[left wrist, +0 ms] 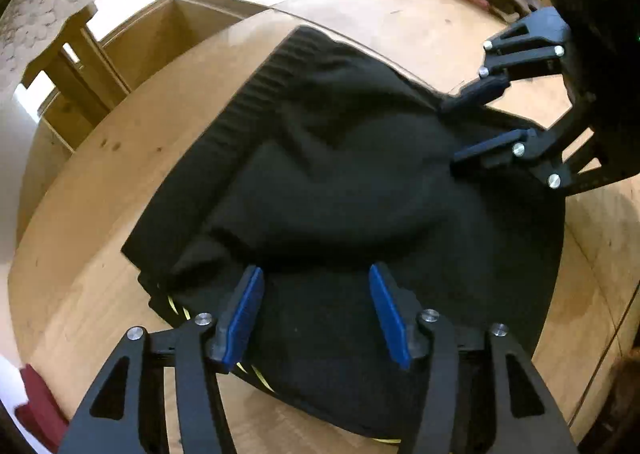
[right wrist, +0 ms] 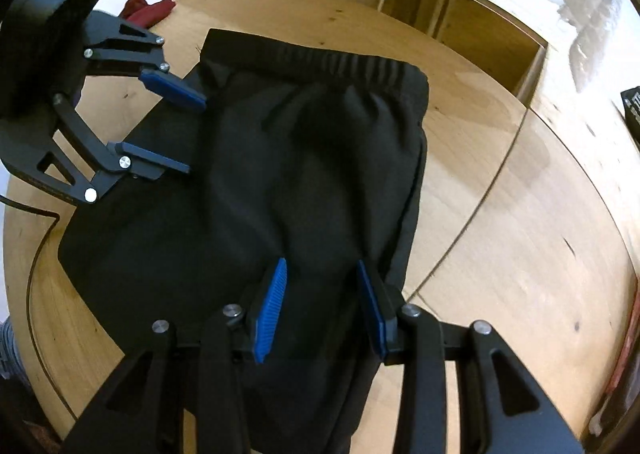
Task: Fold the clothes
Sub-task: 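Release the bundle with the left gripper and press it flat with both, then position both open grippers at the striped side of the folded black pants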
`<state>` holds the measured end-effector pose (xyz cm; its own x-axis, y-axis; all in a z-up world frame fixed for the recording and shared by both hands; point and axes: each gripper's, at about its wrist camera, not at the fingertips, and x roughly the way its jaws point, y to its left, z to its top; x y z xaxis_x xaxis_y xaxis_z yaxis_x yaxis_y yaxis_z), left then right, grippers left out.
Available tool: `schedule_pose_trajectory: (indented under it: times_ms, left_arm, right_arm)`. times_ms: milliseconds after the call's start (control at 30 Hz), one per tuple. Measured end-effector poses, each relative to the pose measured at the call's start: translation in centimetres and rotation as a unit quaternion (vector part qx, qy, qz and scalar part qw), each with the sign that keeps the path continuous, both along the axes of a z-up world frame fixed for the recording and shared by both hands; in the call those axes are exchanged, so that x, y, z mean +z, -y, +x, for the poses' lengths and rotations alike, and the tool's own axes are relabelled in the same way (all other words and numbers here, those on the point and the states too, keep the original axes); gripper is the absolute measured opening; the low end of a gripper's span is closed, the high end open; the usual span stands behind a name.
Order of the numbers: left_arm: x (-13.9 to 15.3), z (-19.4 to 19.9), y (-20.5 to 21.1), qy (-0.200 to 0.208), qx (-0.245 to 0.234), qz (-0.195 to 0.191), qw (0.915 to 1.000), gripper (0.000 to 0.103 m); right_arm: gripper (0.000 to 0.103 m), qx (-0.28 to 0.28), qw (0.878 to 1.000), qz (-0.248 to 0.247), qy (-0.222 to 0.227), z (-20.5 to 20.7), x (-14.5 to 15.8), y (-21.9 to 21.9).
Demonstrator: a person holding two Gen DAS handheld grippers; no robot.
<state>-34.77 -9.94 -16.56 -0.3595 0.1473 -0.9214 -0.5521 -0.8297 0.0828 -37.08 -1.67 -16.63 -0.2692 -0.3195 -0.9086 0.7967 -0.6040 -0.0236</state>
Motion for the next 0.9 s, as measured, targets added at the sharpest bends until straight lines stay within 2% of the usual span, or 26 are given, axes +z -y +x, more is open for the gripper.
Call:
schedule_pose_trajectory:
  times_ms: [133, 233, 333, 433, 500, 567, 667, 767, 900]
  left_arm:
    - [-0.2, 1.1, -1.5, -0.015, 0.001, -0.011, 0.9998, 0.054]
    - [-0.4, 2.0, -3.1, -0.018, 0.002, -0.005, 0.9998, 0.054]
    - [-0.4, 3.4, -5.4, -0.040, -0.016, -0.042, 0.9982, 0.054]
    - [0.9, 4.4, -6.3, -0.054, -0.027, -0.051, 0.9968, 0.053]
    - [1.8, 5.1, -6.8, -0.062, -0.032, -0.054, 0.9960, 0.054]
    - [3.1, 5.7, -7.0, -0.072, -0.029, -0.054, 0.9955, 0.053]
    - [5.1, 7.3, -7.0, -0.093, -0.024, -0.045, 0.9943, 0.054]
    - [6.3, 10.3, -5.4, -0.100, -0.017, -0.037, 0.9942, 0.055]
    - [7.1, 12.4, -5.0, -0.099, -0.014, -0.042, 0.9941, 0.055]
  right_arm:
    - [0.037, -0.024, 0.999, 0.026, 0.010, 2.4, 0.1, -0.8]
    - [0.037, -0.044, 0.998, 0.050, 0.013, 5.2, 0.4, -1.8]
    - [0.037, -0.078, 0.996, 0.046, -0.005, 8.5, 2.0, -3.6]
    - [0.038, -0.125, 0.992, -0.027, -0.007, 12.0, 5.4, -7.2]
    - [0.051, -0.144, 0.987, -0.068, -0.010, 14.0, 7.4, -9.6]
    - [0.054, -0.160, 0.981, -0.102, -0.026, 15.3, 9.3, -12.1]
    - [0.054, -0.192, 0.972, -0.129, -0.048, 16.6, 10.7, -17.1]
    - [0.054, -0.214, 0.965, -0.140, -0.055, 18.5, 12.0, -20.1]
    - [0.055, -0.222, 0.963, -0.143, -0.051, 18.9, 12.4, -21.0]
